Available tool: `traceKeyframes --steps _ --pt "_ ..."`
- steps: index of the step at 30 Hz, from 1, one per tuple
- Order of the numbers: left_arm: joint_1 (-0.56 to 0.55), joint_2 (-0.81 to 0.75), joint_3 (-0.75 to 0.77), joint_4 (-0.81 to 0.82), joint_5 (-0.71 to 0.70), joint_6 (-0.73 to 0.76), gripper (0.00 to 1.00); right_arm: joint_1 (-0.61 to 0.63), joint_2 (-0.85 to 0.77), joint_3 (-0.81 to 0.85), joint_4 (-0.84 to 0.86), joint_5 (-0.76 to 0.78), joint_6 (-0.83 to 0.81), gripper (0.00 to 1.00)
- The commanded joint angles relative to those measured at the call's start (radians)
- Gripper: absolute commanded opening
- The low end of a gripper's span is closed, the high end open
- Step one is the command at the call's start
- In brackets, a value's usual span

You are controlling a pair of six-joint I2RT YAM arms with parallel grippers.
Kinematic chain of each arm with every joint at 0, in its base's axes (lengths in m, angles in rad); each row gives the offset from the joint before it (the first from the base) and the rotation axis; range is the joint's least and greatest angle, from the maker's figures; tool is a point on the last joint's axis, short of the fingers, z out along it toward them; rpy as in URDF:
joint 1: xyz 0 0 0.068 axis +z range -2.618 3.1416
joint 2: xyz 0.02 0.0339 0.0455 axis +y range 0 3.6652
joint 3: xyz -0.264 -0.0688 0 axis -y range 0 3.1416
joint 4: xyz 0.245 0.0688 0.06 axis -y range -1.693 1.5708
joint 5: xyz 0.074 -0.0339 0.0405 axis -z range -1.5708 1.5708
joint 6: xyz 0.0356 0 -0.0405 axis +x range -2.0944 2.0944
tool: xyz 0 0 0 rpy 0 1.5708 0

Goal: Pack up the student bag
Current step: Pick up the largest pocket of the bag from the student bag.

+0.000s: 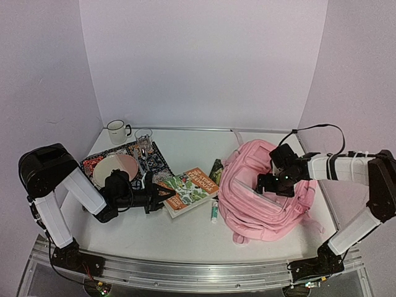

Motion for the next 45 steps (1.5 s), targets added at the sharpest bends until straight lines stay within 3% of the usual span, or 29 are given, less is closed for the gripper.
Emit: traceKeyframes --steps 1,11,21,31,41,45 --pt "-0.021 0.004 0.047 0.086 0.03 0.018 0.0 0.006 0.13 0.128 0.126 -0.105 -0.113 0.98" --pt "0.029 -0.012 0.03 0.073 -0.038 0.004 0.0 0.023 0.25 0.306 0.152 -0.216 -0.129 0.94" --pt "0.052 -0.002 0.099 0.005 -0.031 0.032 0.0 0.083 0.061 0.236 -0.068 -0.015 -0.351 0.98" --pt "0.053 0.007 0.136 -0.032 -0.02 0.052 0.0 0.276 0.024 0.18 -0.258 0.092 -0.336 0.98" --pt "0.053 0.006 0.169 -0.066 -0.018 0.068 0.0 0.37 0.047 0.179 -0.367 0.163 -0.316 0.82" --pt "0.053 0.005 0.171 -0.075 -0.017 0.07 0.0 0.38 0.104 0.184 -0.38 0.177 -0.321 0.8"
